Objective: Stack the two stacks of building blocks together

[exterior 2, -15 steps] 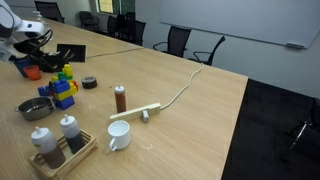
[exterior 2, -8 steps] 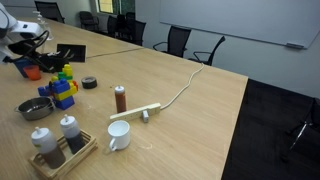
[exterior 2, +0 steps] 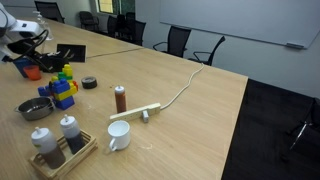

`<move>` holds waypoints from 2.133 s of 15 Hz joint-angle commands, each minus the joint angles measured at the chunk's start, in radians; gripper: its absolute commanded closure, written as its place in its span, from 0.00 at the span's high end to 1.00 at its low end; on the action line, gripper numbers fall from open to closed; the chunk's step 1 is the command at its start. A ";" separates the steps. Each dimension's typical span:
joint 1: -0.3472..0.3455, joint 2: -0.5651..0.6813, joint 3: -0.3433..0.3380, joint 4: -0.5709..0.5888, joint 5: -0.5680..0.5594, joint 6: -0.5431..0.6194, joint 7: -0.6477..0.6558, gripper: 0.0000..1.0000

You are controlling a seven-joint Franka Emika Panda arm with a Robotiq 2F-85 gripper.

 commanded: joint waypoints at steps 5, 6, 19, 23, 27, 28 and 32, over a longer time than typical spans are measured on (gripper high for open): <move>0.005 -0.020 -0.026 -0.018 -0.066 -0.019 0.025 0.16; 0.006 -0.019 -0.032 -0.017 -0.077 -0.020 0.031 0.10; -0.013 0.001 -0.019 -0.038 -0.063 0.009 0.014 0.00; -0.015 0.005 -0.018 -0.042 -0.064 0.012 0.007 0.00; -0.018 0.010 -0.016 -0.034 -0.064 0.011 -0.003 0.00; -0.018 0.011 -0.016 -0.031 -0.064 0.010 -0.005 0.00; -0.019 0.019 -0.017 -0.016 -0.067 0.006 -0.013 0.00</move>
